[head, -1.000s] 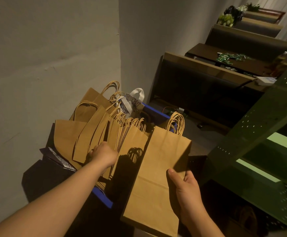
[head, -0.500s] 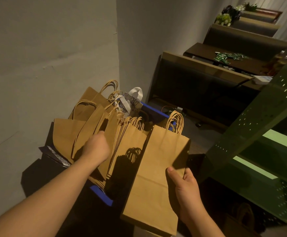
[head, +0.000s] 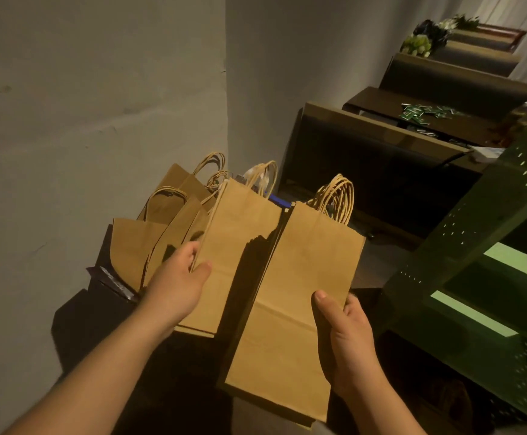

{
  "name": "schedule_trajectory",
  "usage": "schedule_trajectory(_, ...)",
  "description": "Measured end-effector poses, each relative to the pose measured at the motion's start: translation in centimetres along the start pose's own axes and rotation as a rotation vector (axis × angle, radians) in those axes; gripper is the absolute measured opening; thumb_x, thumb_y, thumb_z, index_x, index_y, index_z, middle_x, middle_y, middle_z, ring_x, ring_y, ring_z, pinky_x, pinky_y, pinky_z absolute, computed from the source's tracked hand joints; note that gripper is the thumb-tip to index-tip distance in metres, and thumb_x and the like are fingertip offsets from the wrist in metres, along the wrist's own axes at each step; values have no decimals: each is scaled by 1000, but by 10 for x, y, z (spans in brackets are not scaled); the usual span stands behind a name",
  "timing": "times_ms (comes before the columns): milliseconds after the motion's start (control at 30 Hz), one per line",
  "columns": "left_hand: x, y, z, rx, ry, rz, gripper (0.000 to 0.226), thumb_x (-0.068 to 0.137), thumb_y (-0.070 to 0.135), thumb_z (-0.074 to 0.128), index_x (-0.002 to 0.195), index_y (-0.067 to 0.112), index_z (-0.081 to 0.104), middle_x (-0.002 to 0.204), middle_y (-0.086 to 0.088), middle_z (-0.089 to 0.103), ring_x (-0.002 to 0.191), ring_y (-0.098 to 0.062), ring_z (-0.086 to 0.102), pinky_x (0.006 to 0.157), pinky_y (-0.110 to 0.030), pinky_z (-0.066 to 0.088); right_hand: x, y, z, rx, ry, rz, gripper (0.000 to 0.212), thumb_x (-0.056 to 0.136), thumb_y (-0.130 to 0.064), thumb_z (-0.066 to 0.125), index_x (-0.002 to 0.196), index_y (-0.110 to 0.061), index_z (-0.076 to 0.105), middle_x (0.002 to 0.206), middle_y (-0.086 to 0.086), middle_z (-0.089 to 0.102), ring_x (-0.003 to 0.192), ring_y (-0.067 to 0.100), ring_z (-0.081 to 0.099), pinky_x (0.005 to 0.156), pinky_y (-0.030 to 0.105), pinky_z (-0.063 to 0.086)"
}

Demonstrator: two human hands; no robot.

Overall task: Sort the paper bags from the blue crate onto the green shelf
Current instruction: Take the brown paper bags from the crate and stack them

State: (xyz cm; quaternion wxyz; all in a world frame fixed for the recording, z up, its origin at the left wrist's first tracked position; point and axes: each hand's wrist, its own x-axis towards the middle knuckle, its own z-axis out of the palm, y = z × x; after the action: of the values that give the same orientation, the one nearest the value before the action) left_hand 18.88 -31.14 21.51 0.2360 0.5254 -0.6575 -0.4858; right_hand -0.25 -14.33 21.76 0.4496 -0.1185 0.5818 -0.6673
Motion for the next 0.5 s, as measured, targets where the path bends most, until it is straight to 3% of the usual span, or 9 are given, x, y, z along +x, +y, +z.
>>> schedule_trajectory(67, -7, -10, 9, -48, -48, -54, 51, 103, 32, 57, 151, 33, 41, 148, 5, 56, 130, -19, 58, 106, -52, 51, -1, -3, 2, 35, -43, -30, 36, 91, -16, 68, 126, -22, 56, 103, -2, 78, 91, 13, 76, 60, 18, 58)
schedule_trajectory(300, -27, -22, 41, -241, -225, -180, 58, 97, 42, 50, 153, 36, 39, 141, 4, 61, 130, -22, 58, 109, -55, 48, -1, 0, 1, 46, -93, -70, 38, 92, -14, 67, 127, -26, 57, 112, 1, 76, 101, 20, 75, 73, 28, 59)
schedule_trajectory(500, -44, -20, 55, -375, -216, -192, 58, 104, 40, 47, 159, 34, 32, 152, 4, 53, 139, -21, 49, 116, -55, 41, -4, 5, -3, -39, -53, -77, 34, 92, -19, 69, 124, -27, 60, 112, -1, 76, 102, 20, 75, 89, 43, 56)
